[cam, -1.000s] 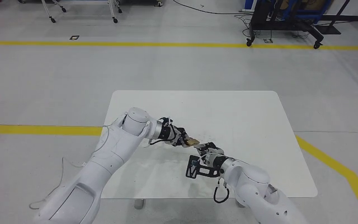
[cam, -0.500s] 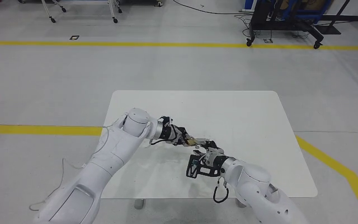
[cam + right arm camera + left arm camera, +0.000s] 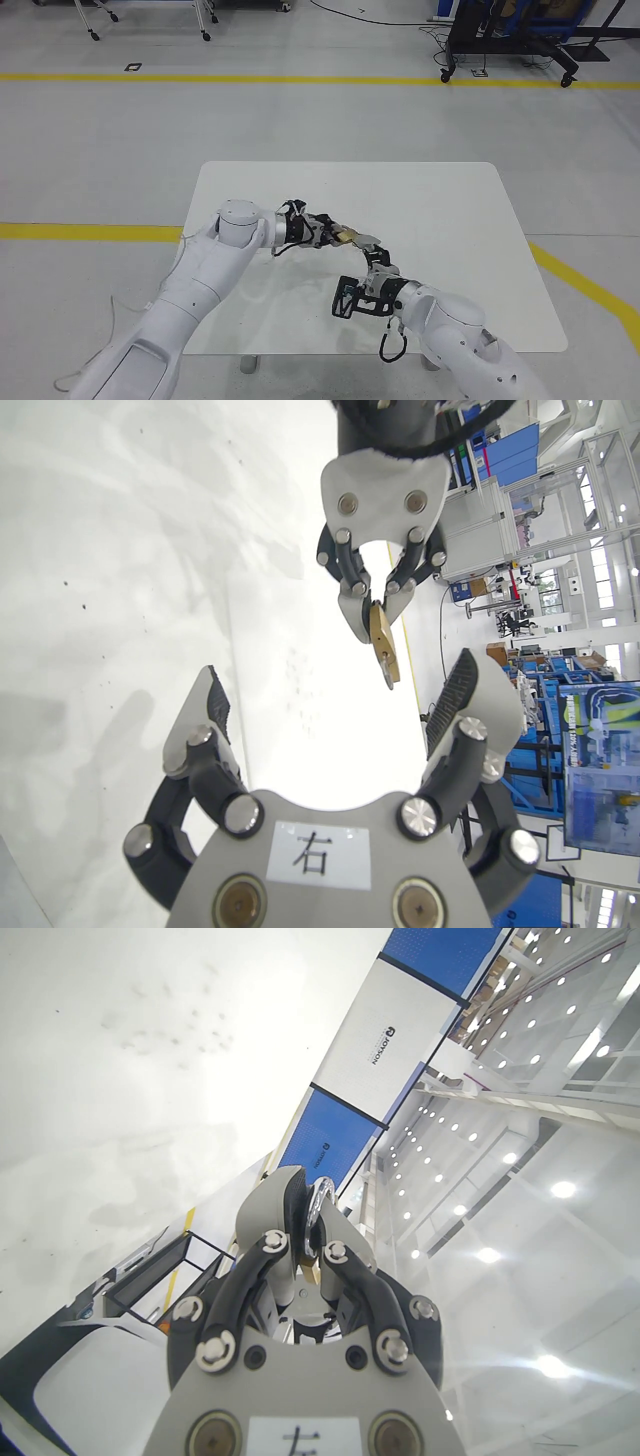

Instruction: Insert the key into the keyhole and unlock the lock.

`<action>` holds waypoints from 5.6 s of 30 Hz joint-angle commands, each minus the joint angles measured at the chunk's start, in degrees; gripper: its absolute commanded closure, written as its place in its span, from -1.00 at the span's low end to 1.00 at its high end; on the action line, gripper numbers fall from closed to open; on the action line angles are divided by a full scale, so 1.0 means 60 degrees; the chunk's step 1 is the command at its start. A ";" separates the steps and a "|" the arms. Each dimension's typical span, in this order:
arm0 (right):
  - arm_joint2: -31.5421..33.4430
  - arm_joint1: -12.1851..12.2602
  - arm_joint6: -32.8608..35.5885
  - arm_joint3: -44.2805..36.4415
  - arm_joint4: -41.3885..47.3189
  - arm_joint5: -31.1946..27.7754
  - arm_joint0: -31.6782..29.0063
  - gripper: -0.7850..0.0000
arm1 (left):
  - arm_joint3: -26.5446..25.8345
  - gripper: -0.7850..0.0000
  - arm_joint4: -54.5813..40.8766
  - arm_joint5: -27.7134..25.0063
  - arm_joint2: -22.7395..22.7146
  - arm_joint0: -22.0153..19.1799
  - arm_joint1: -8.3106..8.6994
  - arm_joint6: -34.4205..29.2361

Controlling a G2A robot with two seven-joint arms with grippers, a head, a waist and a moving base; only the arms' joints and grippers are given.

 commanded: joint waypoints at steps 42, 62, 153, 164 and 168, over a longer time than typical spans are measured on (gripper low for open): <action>0.0760 0.0078 -0.2798 0.4146 0.7751 -0.3356 0.2169 1.00 | -0.0783 1.00 0.0683 -0.3326 -0.0746 0.0728 0.0072 0.0280; 0.0897 0.0134 -0.3600 0.4229 0.7770 -0.4266 0.2288 -1.00 | -0.2017 1.00 0.1481 -0.2894 -0.1046 0.1265 0.0156 0.2310; -0.0127 -0.0512 -0.1159 0.2793 0.2218 0.2443 0.1424 0.16 | -0.2702 1.00 0.2718 -0.1824 -0.1004 0.1656 -0.0131 0.3701; -0.0189 -0.0561 -0.1031 0.2680 0.1992 0.2572 0.1335 0.39 | -0.2774 1.00 0.2870 -0.1757 -0.1030 0.1666 -0.0135 0.3635; -0.0183 -0.0586 -0.1044 0.2686 0.2078 0.2602 0.1338 1.00 | -0.2814 1.00 0.2924 -0.1794 -0.1072 0.1701 -0.0128 0.3634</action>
